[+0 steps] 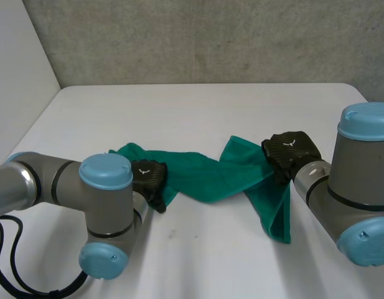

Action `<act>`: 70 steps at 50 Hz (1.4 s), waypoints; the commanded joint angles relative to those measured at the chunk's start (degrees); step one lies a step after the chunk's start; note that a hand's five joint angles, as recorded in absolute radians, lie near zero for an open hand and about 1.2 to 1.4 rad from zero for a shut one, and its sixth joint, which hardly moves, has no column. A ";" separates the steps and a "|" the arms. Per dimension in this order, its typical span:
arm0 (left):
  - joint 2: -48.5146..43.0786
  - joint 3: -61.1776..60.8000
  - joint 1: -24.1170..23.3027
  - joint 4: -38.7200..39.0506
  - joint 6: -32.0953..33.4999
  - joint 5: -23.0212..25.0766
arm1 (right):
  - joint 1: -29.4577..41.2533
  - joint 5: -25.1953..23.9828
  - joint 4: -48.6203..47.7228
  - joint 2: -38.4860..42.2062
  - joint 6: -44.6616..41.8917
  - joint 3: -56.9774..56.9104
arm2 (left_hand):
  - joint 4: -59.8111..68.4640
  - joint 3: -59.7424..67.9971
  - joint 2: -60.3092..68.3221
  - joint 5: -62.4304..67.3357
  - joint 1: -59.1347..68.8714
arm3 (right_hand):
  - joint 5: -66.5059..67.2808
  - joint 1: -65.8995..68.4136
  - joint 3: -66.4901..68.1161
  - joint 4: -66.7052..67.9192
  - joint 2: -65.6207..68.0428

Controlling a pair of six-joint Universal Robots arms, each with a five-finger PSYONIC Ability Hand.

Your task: Fold the towel.

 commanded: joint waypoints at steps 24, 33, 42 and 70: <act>5.43 -0.83 3.53 0.36 2.29 0.18 | -0.88 -0.14 -0.13 -0.09 -0.74 -0.24 | 35.62 35.56 35.50 39.92 35.06 | 13.56 23.44 12.45 11.86 12.51; 4.90 -1.18 3.62 0.36 3.25 0.62 | -0.79 -0.23 -0.04 -0.44 -0.74 -0.15 | 26.75 26.68 26.63 31.05 26.19 | 13.56 23.44 12.45 11.86 12.51; 5.69 -4.51 2.57 -0.52 3.78 0.45 | -0.88 -0.23 -0.04 0.00 -0.82 -0.15 | -4.75 -4.82 -4.87 -0.45 -5.31 | 13.56 23.44 12.45 11.86 12.51; 4.20 -4.35 0.36 -0.34 0.36 0.62 | -0.71 -0.23 -0.13 0.27 -1.52 0.28 | -3.24 -3.31 -3.36 1.06 -3.80 | 13.56 23.44 12.45 11.86 12.51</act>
